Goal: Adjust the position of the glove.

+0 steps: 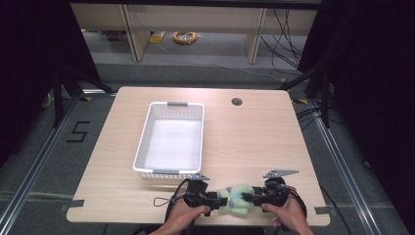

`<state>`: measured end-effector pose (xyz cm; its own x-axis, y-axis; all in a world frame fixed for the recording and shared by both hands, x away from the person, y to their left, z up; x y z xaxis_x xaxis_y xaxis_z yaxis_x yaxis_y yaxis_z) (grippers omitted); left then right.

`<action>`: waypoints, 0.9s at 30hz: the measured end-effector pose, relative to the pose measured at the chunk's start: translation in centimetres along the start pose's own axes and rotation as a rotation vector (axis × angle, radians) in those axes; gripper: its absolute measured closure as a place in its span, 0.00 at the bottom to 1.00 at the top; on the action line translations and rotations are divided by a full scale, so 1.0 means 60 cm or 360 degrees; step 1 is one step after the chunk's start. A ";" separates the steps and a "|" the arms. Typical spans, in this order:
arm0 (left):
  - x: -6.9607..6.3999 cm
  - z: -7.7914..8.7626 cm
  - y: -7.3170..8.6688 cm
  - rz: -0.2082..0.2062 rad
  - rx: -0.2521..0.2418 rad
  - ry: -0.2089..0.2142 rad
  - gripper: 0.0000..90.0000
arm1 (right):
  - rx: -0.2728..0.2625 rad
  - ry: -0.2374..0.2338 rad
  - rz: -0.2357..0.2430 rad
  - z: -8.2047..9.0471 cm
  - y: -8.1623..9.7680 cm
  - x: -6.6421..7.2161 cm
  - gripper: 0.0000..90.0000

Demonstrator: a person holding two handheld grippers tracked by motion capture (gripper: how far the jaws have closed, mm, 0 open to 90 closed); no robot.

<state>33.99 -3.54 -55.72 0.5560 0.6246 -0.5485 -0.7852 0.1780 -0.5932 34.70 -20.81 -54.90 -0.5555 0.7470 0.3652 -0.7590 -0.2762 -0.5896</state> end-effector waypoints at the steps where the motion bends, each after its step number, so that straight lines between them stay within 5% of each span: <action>1: -0.001 -0.001 0.000 -0.0009 -0.0004 0.0028 0.53 | 0.0008 -0.0009 -0.0035 -0.001 0.001 0.003 0.55; 4: -0.002 -0.002 0.000 -0.0006 0.0011 0.0053 0.54 | -0.0002 -0.0042 0.0015 -0.003 0.000 -0.001 0.55; 8: -0.003 -0.005 0.000 -0.0021 0.0011 0.0069 0.57 | 0.0002 -0.0100 -0.0031 -0.008 0.002 -0.003 0.57; 9: -0.003 -0.006 0.001 -0.0023 0.0008 0.0072 0.58 | 0.0013 -0.0127 -0.0093 -0.008 0.004 0.002 0.58; 12: -0.002 -0.006 0.001 -0.0006 0.0011 0.0088 0.61 | 0.0000 -0.0136 -0.0043 -0.009 0.003 -0.003 0.59; 16: -0.002 -0.006 0.002 -0.0028 0.0002 0.0086 0.71 | -0.0001 -0.0196 -0.0081 -0.011 0.004 -0.004 0.64; 27: -0.007 0.000 0.002 -0.0073 -0.0008 0.0109 0.79 | -0.0051 -0.0241 -0.0049 -0.006 0.002 0.001 0.79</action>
<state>33.67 -3.77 -55.55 0.6087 0.5621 -0.5599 -0.7573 0.2012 -0.6212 34.69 -20.60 -55.21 -0.5788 0.6543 0.4867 -0.7667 -0.2334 -0.5981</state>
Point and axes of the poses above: each handheld gripper's, and its own axes: z roughly backward along the jaws, y roughly out of its underside, x roughly to its left, the point moved 7 cm from there along -z, roughly forward along the jaws, and after that the axes turned 1 degree about y, right-handed, at the moved point
